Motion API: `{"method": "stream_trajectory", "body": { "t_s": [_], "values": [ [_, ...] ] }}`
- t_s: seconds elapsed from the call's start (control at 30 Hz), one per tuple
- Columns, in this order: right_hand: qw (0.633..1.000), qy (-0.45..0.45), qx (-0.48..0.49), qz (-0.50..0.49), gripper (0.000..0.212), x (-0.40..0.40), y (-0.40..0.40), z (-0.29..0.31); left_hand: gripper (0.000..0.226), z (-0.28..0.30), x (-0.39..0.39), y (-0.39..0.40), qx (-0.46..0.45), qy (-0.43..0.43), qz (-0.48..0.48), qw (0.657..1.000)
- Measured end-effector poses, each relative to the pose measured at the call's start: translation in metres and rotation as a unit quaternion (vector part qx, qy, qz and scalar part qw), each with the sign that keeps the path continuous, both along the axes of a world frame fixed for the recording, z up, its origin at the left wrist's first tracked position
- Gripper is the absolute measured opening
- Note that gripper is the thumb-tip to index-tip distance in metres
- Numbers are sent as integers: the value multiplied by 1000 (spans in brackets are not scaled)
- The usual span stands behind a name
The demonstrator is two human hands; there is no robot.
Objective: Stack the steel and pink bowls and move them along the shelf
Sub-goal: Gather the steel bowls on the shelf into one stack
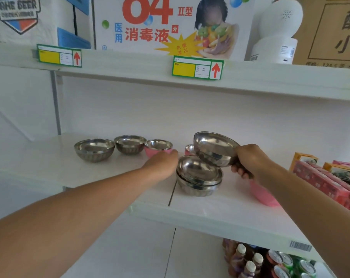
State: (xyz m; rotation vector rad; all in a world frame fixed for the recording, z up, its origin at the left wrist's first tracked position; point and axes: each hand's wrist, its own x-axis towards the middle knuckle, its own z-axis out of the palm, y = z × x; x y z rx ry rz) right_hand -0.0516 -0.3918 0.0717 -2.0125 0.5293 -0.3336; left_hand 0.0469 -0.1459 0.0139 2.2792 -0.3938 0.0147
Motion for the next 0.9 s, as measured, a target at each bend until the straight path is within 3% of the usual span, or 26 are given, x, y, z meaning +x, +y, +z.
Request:
{"method": "stream_trajectory", "body": {
  "t_s": [0.17, 0.33, 0.43, 0.53, 0.6, 0.73, 0.9],
  "values": [
    [997, 41, -59, 14, 29, 2, 17, -9, 49, -7, 7, 54, 56, -50, 59, 995],
    [988, 69, -141, 4, 38, 11, 27, -24, 60, -18, 3, 88, 57, -35, 76, 995],
    [980, 70, -186, 6, 40, 9, 23, -30, 57, -22, -8, 98, 140, -70, 104, 982],
    [977, 75, -199, 15, 58, 0, 17, -35, 57, -22, -18, 100, 220, -112, 112, 963],
    [963, 58, -264, 13, 65, -10, 12, -36, 57, -21, -22, 101, 248, -125, 101, 955],
    [911, 81, -402, 47, 29, -42, 3, -47, 53, -25, -32, 108, 283, -154, 98, 942],
    [891, 123, -419, 128, 23, -79, 12, -60, 56, -31, -59, 120, 324, -155, 112, 927]
  ]
}}
